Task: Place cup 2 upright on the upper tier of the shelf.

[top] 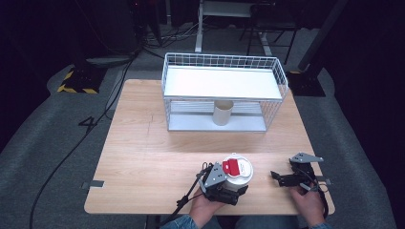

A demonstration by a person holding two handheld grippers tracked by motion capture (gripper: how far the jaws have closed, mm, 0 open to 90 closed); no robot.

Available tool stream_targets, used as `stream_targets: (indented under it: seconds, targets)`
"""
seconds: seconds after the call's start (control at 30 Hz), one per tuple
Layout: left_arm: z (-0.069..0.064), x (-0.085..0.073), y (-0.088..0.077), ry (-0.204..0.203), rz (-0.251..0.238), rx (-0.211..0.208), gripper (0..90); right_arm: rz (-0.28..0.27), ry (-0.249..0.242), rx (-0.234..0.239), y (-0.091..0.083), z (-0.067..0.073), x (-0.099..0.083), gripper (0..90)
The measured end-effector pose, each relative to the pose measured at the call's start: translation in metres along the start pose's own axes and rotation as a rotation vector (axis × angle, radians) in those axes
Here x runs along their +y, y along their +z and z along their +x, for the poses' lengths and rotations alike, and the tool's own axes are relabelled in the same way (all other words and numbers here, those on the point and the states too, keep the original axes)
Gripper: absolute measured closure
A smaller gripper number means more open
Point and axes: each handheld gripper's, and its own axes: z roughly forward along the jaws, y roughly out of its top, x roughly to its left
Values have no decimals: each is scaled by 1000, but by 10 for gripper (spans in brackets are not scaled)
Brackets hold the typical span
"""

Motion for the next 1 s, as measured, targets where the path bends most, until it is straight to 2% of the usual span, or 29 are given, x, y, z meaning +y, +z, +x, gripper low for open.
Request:
stream_targets:
  seconds: [0.17,1.0]
  targets:
    - [0,-1,-3,24,-6,16,117,0,0,0,0,0,0,3]
    - [0,-2,-3,48,-12,25,132,0,0,0,0,0,0,3]
